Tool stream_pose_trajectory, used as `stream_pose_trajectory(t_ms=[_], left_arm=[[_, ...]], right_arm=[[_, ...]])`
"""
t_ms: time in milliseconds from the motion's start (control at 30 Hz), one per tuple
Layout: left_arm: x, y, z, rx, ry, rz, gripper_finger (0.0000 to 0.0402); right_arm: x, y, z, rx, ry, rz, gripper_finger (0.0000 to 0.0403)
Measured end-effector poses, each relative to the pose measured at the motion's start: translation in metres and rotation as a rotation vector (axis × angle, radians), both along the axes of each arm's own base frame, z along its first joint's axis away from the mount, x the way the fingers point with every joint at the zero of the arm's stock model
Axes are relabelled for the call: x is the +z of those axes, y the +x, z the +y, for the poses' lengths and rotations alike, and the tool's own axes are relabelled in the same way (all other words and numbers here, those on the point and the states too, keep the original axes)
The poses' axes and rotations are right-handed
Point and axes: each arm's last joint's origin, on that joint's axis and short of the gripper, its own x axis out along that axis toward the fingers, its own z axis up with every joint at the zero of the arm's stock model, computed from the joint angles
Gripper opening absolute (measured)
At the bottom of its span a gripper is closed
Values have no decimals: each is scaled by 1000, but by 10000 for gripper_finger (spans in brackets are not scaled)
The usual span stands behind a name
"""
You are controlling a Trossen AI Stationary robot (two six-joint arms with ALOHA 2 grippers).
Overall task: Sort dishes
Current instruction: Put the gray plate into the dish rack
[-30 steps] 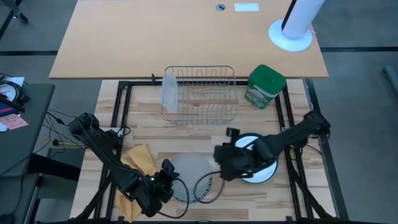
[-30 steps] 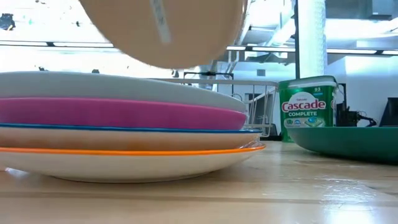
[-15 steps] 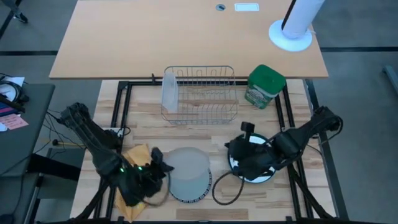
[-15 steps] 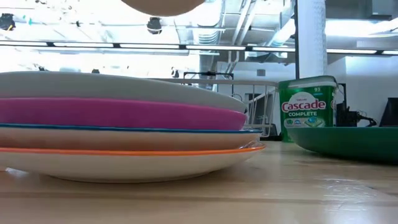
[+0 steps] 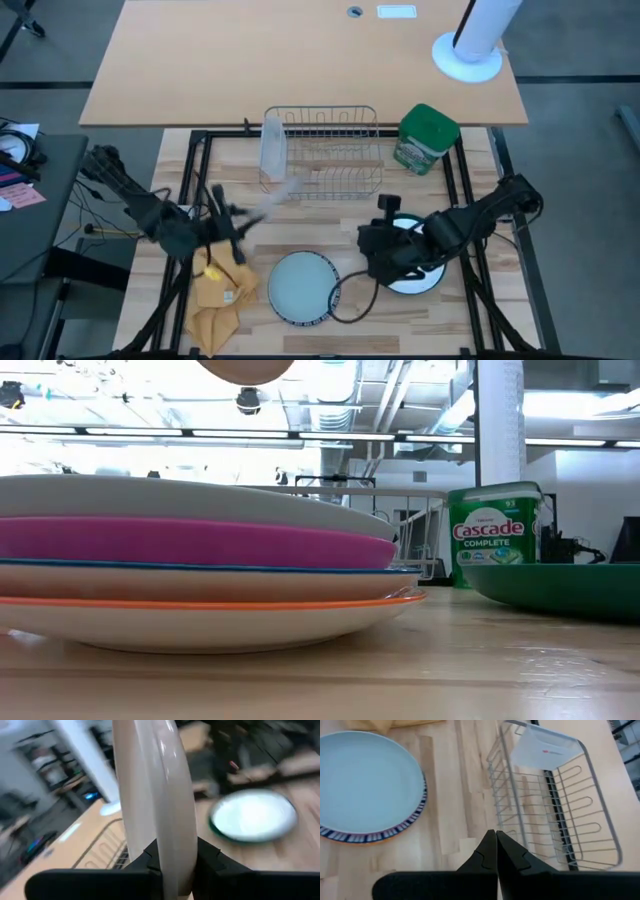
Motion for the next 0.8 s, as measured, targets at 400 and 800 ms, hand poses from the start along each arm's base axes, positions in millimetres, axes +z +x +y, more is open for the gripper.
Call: stream_pose_trajectory(t_ms=[400, 800], left_arm=[[16, 24, 56, 310, -276, -332, 43], [-10, 69, 81, 390, -242, -258, 43]], right_arm=[[-1, 9, -32, -22, -82, 86, 0], [-5, 0, -52, -67, -147, 252, 0]])
